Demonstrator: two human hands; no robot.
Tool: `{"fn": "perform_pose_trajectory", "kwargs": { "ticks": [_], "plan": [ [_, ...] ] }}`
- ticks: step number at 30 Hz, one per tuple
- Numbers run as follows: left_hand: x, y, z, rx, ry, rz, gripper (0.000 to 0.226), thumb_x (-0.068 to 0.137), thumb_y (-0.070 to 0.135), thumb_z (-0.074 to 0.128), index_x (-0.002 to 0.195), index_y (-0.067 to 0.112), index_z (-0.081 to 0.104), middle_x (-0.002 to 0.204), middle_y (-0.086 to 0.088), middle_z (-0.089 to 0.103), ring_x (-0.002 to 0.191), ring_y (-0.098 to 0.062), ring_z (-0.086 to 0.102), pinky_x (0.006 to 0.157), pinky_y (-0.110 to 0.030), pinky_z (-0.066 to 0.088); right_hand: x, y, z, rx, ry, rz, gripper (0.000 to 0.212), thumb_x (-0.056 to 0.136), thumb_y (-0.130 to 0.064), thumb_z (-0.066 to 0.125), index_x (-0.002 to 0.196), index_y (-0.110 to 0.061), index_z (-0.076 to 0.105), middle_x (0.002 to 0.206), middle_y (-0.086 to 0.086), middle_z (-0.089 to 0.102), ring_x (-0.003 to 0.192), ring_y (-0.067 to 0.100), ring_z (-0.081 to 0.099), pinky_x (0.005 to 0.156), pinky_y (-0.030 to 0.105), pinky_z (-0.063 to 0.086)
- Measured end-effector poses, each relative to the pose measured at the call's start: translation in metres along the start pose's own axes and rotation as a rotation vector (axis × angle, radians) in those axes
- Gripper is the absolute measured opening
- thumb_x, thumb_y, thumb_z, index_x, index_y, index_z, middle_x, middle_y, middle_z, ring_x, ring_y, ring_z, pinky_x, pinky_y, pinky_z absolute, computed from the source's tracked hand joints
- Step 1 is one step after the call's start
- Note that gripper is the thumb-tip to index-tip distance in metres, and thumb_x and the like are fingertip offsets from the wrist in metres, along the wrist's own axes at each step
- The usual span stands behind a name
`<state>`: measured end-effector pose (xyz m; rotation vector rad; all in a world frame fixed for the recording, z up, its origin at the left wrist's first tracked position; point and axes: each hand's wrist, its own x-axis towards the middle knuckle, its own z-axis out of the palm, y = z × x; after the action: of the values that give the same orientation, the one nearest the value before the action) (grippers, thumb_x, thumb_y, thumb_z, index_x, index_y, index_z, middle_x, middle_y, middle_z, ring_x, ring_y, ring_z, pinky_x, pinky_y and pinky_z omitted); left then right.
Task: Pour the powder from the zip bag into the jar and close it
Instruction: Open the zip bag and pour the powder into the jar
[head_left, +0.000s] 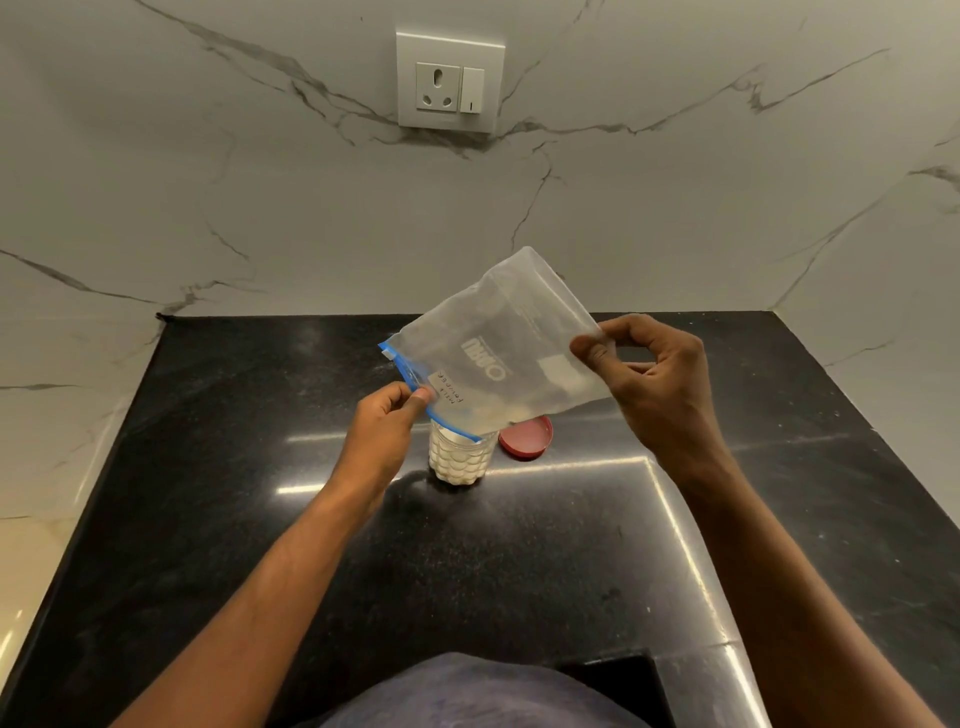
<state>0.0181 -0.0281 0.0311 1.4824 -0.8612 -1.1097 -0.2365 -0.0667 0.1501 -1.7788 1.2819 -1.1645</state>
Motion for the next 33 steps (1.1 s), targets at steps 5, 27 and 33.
{"fn": "perform_pose_trajectory", "kwargs": {
  "ticks": [5, 27, 33],
  "plan": [
    [0.001, -0.004, -0.002, -0.052, 0.007, -0.034, 0.022, 0.105, 0.029, 0.062, 0.088, 0.024, 0.074, 0.086, 0.023, 0.079, 0.076, 0.016, 0.069, 0.077, -0.023, 0.046, 0.000, 0.007, -0.004, -0.185, -0.297, 0.109, 0.051, 0.081, -0.031, 0.087, 0.122, -0.037, 0.056, 0.113, -0.019, 0.062, 0.104, 0.005, 0.065, 0.083, 0.026, 0.059],
    [0.007, -0.015, 0.000, -0.031, -0.043, 0.002, 0.024, 0.105, 0.030, 0.063, 0.099, 0.010, 0.074, 0.094, 0.013, 0.080, 0.083, 0.012, 0.071, 0.064, -0.008, 0.053, 0.003, 0.014, 0.007, -0.004, -0.120, -0.038, 0.015, 0.089, -0.025, 0.081, 0.094, -0.012, 0.075, 0.086, 0.002, 0.075, 0.079, 0.015, 0.072, 0.071, 0.030, 0.062],
    [0.011, -0.019, -0.002, -0.016, -0.044, 0.020, 0.025, 0.105, 0.030, 0.063, 0.096, 0.009, 0.074, 0.096, 0.004, 0.079, 0.081, 0.010, 0.071, 0.062, -0.005, 0.052, 0.003, 0.019, 0.005, 0.025, -0.134, -0.052, 0.012, 0.091, -0.015, 0.079, 0.099, -0.006, 0.075, 0.087, -0.002, 0.075, 0.077, 0.003, 0.071, 0.069, 0.016, 0.056]
  ]
}}
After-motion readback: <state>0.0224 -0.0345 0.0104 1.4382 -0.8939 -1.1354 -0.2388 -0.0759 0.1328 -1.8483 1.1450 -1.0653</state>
